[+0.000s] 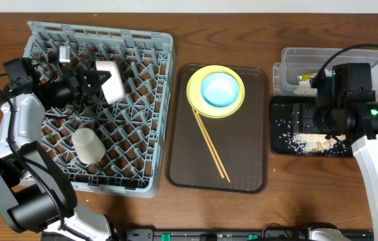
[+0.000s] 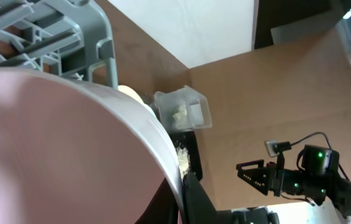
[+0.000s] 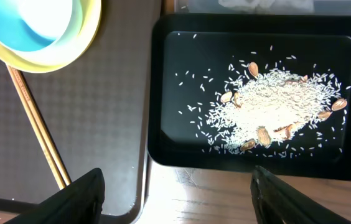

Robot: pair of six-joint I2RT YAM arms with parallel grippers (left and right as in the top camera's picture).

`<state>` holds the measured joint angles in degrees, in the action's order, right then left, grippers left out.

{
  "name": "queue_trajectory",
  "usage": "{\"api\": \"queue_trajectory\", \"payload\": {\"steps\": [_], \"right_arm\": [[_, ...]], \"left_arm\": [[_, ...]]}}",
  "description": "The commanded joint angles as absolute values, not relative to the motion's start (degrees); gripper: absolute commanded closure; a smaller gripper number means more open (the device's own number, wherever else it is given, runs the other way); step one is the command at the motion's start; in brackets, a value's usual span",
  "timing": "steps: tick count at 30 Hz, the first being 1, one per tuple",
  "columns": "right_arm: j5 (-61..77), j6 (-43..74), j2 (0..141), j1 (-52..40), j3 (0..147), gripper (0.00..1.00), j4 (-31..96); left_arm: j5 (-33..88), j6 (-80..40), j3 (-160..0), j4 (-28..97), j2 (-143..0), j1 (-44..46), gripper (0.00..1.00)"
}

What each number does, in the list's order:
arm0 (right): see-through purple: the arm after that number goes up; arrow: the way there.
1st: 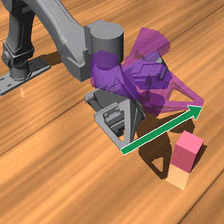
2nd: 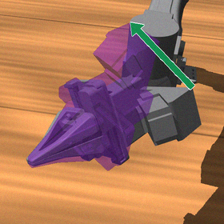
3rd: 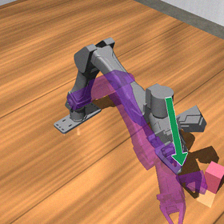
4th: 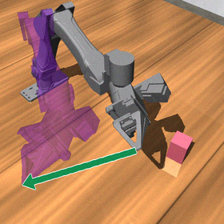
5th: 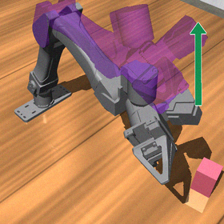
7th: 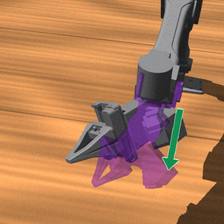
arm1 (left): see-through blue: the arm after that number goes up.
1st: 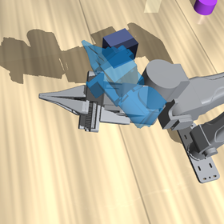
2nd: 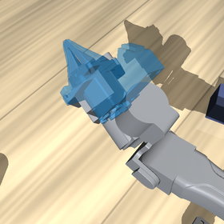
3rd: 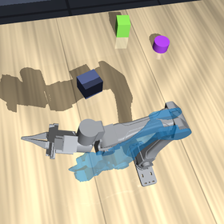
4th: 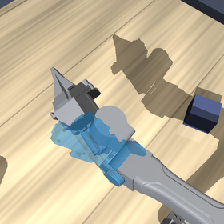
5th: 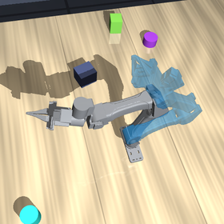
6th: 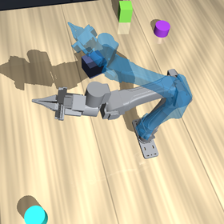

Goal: Sort waste into correct bins and load items into the dishwasher
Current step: 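Place the pink cup into the back of the dish rack with the left gripper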

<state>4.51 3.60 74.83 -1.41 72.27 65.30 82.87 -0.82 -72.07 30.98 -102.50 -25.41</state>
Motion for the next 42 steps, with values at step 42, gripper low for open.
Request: {"api": "queue_trajectory", "payload": {"steps": [42], "right_arm": [[4.56, 2.68, 74.26, -1.15, 72.62, 0.28, 66.26]], "left_arm": [[63.81, 0.38, -70.19, 48.95, -103.96, -31.59, 0.87]]}}
